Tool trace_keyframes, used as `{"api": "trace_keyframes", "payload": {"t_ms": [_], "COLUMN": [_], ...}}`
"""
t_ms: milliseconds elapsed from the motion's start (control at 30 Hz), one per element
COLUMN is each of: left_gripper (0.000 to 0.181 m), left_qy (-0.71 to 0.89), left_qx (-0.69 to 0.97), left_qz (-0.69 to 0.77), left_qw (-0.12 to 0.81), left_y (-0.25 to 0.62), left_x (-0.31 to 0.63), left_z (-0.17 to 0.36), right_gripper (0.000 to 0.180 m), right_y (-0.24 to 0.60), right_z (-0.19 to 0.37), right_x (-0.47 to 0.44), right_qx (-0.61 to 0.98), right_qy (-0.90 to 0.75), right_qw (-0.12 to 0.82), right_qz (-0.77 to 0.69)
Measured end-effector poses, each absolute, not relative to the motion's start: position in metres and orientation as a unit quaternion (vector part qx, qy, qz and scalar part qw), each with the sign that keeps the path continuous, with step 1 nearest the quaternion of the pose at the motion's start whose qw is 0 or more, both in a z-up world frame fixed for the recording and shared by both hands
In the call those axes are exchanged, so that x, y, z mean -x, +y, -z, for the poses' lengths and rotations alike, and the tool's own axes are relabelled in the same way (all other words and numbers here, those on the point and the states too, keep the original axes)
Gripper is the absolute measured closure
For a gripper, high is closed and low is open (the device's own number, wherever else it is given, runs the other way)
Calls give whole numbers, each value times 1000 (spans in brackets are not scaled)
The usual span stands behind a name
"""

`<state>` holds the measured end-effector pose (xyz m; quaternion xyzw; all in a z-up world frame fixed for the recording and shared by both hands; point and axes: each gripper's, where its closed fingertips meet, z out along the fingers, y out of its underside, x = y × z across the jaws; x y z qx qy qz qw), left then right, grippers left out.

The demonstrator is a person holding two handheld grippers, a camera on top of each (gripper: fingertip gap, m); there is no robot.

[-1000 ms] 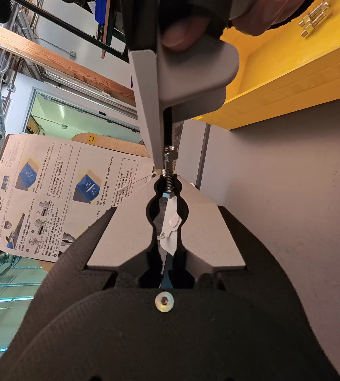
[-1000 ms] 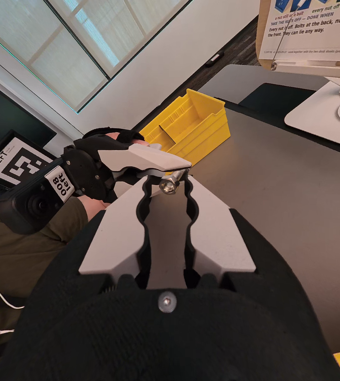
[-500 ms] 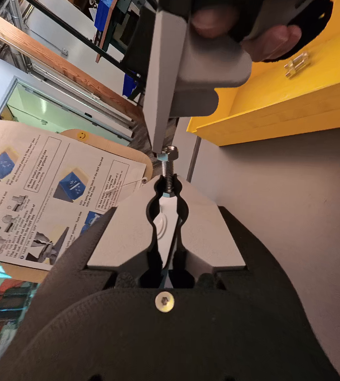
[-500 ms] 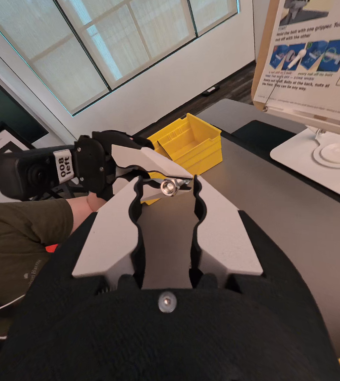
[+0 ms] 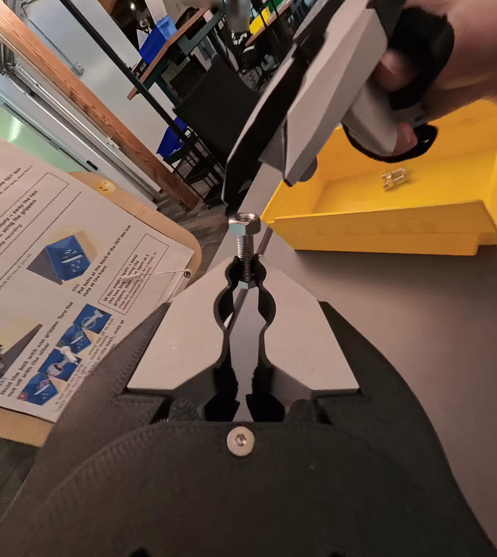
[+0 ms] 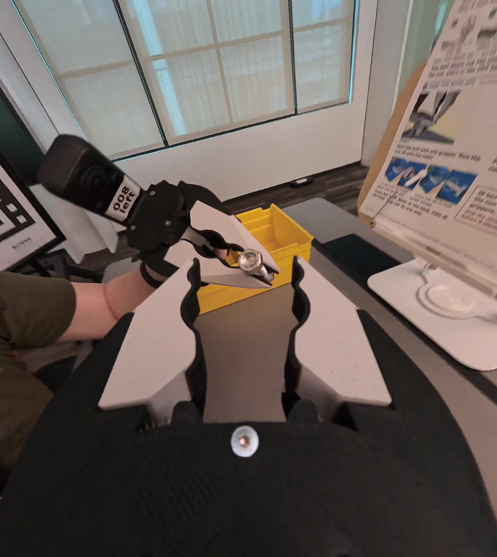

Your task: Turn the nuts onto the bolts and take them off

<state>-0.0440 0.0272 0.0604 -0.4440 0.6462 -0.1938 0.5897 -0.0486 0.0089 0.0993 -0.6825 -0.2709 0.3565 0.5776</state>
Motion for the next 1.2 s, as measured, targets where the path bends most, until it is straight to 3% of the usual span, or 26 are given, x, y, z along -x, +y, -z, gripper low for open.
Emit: {"api": "trace_keyframes", "payload": {"t_ms": [333,900,1200], "left_gripper": [173,173,173], "left_qy": [622,592,590], "left_qx": [430,442,445], "left_qz": [338,388,387], "left_qw": [560,551,551], "left_y": [5,10,8], "left_x": [48,54,52], "left_z": [-81,-93,-92], "right_gripper": [120,119,92], "right_y": [-15,-20,-22], "right_z": [-123,-117,-107], "right_x": [66,78,92], "right_qx": [597,588,582], "right_qy": [-339,-392,-429], "right_qw": [627,645,647], "right_qz": [-369,-292,-243]}}
